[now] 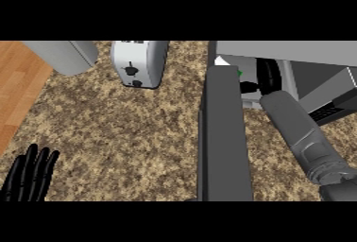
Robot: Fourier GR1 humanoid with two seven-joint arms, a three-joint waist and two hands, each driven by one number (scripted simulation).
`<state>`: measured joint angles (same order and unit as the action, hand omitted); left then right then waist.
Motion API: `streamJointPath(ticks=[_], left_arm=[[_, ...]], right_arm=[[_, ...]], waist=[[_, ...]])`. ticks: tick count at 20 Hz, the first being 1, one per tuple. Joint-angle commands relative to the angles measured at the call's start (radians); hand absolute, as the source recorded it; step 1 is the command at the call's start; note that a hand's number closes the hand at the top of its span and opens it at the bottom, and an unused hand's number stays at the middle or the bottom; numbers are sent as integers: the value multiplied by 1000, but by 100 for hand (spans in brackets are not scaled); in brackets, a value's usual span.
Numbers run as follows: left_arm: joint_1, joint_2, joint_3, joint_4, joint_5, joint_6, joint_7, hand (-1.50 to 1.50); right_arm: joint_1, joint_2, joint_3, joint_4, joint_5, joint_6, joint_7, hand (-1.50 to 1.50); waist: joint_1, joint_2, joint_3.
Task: Pick up the milk, place it into the microwave and close the microwave
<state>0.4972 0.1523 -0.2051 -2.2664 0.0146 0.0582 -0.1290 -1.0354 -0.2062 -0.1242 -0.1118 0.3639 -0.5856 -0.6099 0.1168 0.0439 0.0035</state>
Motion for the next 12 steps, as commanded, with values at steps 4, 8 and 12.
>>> streamJointPath(ticks=[4, 8, 12], left_arm=[[-22, -22, -28, 24, -41, 20, 3, -150], [25, 4, -27, -31, -50, 7, 15, -150], [2, -8, -15, -13, -38, 13, 12, -150]], right_arm=[[-11, 37, -5, 20, 1, 9, -12, -150], [-52, 50, -34, 17, -22, -30, 39, -150], [-13, 10, -48, 6, -31, -22, -21, -150]], waist=[[-15, 0, 1], [-11, -9, 0], [-25, -7, 0]])
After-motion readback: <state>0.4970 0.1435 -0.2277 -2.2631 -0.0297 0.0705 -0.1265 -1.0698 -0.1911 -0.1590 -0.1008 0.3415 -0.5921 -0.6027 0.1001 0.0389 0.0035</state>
